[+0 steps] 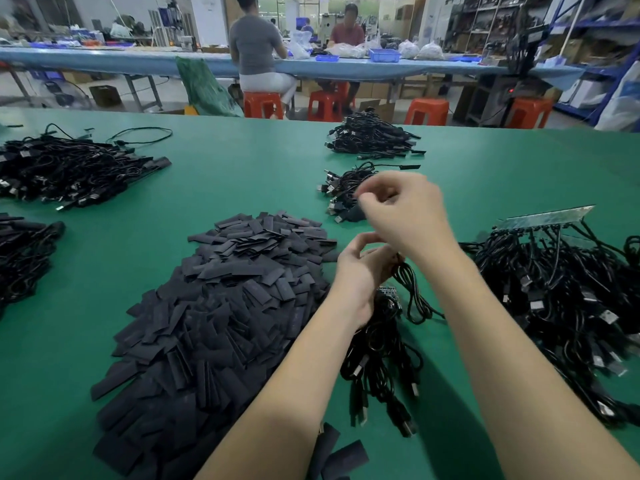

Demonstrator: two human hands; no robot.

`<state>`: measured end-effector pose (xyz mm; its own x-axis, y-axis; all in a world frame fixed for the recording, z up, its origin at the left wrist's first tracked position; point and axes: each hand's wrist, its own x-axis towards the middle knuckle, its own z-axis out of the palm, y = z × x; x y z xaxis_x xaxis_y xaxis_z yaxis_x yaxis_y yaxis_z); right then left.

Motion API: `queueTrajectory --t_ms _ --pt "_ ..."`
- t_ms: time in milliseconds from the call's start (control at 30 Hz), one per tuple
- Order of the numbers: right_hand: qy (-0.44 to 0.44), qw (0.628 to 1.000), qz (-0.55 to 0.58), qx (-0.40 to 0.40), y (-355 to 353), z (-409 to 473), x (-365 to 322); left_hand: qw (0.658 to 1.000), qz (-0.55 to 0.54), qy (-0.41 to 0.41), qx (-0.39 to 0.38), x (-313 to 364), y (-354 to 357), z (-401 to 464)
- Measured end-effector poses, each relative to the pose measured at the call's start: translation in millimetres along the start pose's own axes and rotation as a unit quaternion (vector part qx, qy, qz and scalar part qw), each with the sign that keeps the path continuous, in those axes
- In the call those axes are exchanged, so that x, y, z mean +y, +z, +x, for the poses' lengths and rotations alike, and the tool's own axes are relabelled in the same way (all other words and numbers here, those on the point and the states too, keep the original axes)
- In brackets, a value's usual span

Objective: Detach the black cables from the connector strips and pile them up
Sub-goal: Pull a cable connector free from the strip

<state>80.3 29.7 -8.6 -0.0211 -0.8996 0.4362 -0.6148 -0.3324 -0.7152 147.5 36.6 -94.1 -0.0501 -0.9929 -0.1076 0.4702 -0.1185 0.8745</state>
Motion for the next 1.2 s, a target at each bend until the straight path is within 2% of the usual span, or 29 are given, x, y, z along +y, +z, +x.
queueTrajectory --t_ms 67,133,200,300,467,533,767,1033,1200 --pt "0.074 0.99 0.11 0.052 -21.0 -8.7 23.6 1.0 0.005 0.006 -0.012 0.8 1.7 -1.3" --pt "0.154 0.963 0.199 0.094 -31.9 -17.5 48.3 0.999 -0.015 0.0 -0.032 4.1 5.0 -4.2" --pt "0.207 0.935 0.271 0.1 -34.5 -24.0 66.4 0.998 -0.021 -0.01 -0.05 5.6 4.8 -5.4" --pt "0.242 0.897 0.365 0.061 -32.9 -28.6 77.3 0.998 -0.008 -0.019 -0.061 8.1 5.6 -9.7" --pt "0.213 0.841 0.497 -0.033 -37.1 -32.8 79.4 0.997 -0.007 -0.016 -0.069 10.3 3.8 -10.9" --pt "0.194 0.839 0.506 -0.046 -38.4 -34.4 80.4 0.997 -0.006 -0.016 -0.074 10.2 3.4 -11.2" --pt "0.157 0.874 0.458 -0.045 -34.6 -34.4 81.1 0.997 0.0 -0.01 -0.07 10.0 3.2 -11.1" --pt "0.098 0.853 0.512 -0.004 -44.5 -33.4 88.0 0.996 -0.003 -0.009 -0.087 10.9 3.4 -12.1" --pt "0.099 0.854 0.51 0.002 -43.3 -33.4 88.5 0.996 -0.012 -0.007 -0.089 11.3 3.4 -12.8"
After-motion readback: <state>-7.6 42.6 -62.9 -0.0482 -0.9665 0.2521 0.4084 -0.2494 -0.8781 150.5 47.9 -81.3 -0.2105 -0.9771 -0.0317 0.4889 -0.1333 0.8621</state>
